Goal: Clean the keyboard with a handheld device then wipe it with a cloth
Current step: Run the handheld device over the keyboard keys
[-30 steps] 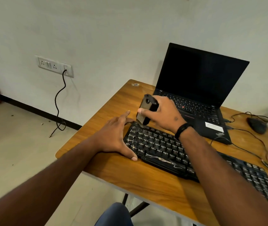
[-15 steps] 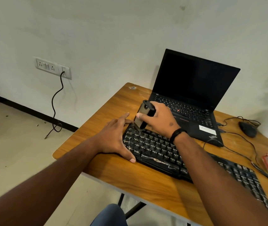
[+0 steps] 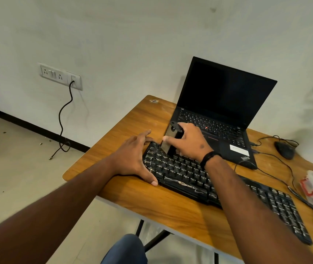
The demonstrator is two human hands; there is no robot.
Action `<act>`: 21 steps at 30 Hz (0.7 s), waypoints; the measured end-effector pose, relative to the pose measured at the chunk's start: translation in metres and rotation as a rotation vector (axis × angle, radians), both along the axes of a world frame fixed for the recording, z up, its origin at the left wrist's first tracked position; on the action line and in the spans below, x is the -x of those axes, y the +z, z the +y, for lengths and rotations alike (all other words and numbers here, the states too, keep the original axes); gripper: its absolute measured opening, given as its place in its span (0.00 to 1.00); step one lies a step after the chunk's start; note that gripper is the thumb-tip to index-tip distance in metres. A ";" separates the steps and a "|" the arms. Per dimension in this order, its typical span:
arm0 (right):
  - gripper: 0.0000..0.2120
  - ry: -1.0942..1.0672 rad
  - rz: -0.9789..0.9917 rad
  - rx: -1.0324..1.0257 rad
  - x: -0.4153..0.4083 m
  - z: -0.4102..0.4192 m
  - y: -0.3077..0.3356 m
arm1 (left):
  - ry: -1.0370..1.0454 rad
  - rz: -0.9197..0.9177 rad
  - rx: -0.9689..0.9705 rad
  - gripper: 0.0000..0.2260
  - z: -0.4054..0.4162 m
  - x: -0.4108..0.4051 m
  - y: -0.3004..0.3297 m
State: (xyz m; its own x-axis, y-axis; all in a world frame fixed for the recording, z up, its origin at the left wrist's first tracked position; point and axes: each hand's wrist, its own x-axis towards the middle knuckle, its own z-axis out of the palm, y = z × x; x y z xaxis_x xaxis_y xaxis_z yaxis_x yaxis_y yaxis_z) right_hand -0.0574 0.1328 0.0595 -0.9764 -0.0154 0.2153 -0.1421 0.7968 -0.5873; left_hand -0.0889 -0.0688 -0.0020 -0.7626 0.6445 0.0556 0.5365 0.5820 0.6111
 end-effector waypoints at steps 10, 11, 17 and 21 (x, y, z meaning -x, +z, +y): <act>0.11 -0.059 0.026 0.000 -0.007 -0.001 0.002 | 0.003 -0.005 -0.016 0.69 -0.001 0.003 -0.003; 0.12 -0.052 -0.019 0.005 -0.007 0.002 0.003 | 0.004 -0.005 -0.016 0.70 -0.001 0.003 -0.003; 0.13 -0.054 0.022 -0.013 -0.002 0.006 0.009 | 0.005 -0.015 -0.004 0.69 -0.001 0.004 -0.005; 0.11 -0.085 0.021 0.019 -0.005 0.005 -0.003 | 0.006 -0.015 -0.007 0.69 0.000 0.004 -0.003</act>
